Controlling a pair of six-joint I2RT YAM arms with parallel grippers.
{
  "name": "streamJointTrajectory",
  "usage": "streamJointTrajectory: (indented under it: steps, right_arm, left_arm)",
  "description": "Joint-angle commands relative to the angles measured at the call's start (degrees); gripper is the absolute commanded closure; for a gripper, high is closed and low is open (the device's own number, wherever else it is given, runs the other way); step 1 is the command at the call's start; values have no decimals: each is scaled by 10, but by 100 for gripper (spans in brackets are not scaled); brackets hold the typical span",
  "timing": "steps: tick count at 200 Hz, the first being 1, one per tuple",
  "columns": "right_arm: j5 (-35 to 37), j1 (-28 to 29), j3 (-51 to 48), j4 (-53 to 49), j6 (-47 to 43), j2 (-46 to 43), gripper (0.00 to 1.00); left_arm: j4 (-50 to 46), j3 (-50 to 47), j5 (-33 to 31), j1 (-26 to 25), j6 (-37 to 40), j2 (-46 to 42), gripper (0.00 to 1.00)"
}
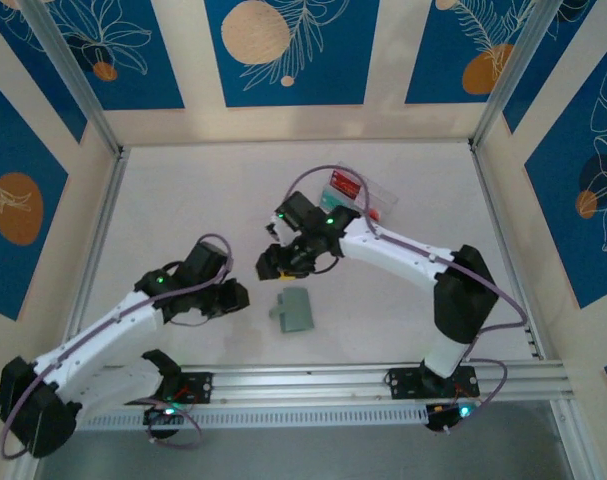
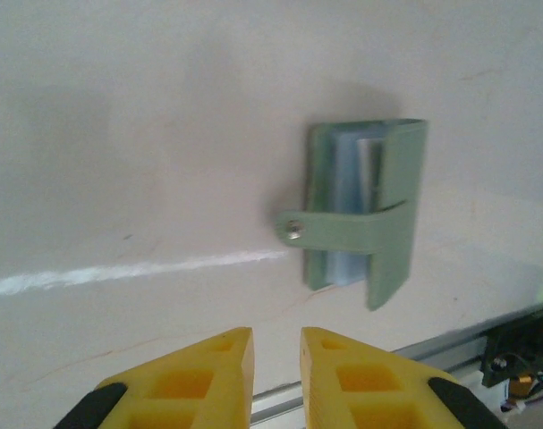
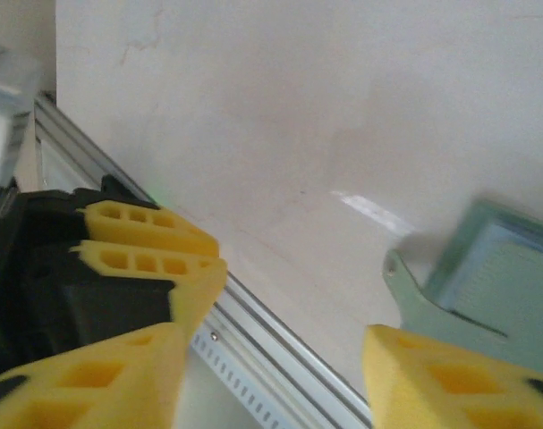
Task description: Put the credit cards into the card holder
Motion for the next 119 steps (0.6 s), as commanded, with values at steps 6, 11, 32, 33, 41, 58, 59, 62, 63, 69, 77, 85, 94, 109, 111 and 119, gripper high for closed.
streamJointTrajectory:
  steps: [6,11,32,33,41,58,59,62,63,69,77,85,94,109,111,119]
  right_arm:
    - [-10,-50,-88,-17,2,-51,64]
    - [-10,-58,-103,-14,3,-57,66]
    - [-36,-84,-165,18,9,-82,64]
    - [-38,-84,-167,20,10,-82,64]
    - [-51,-91,-187,36,12,-88,59]
    - [-66,-95,-217,61,14,-90,50]
    - [-67,-95,-218,63,13,-89,50]
    - [-70,-94,-221,67,11,-88,49]
    - [-71,-94,-222,69,11,-88,49]
    - [-79,-94,-229,77,9,-86,47]
    - [-84,-94,-239,89,9,-84,45]
    - [-84,-95,-247,97,10,-81,45]
    - [-86,-96,-255,104,10,-76,45]
    - [-97,-99,-269,121,10,-65,44]
    - [-98,-99,-271,123,10,-64,44]
    - [-103,-99,-276,130,8,-57,43]
  left_arm:
    - [46,65,41,-40,51,99,81]
    - [53,77,39,-51,52,118,81]
    - [91,99,46,-80,48,186,82]
    - [94,99,47,-80,47,189,82]
    - [118,92,59,-81,41,208,83]
    - [141,88,74,-82,43,244,83]
    - [141,88,74,-83,44,246,83]
    - [139,88,74,-83,45,252,83]
    - [139,89,74,-83,46,254,83]
    - [136,89,73,-83,51,264,83]
    - [140,85,73,-83,54,275,83]
    - [143,79,72,-83,56,284,83]
    - [144,72,71,-81,58,292,84]
    - [143,60,65,-81,60,301,84]
    - [144,58,64,-80,61,302,84]
    - [145,51,62,-80,63,306,84]
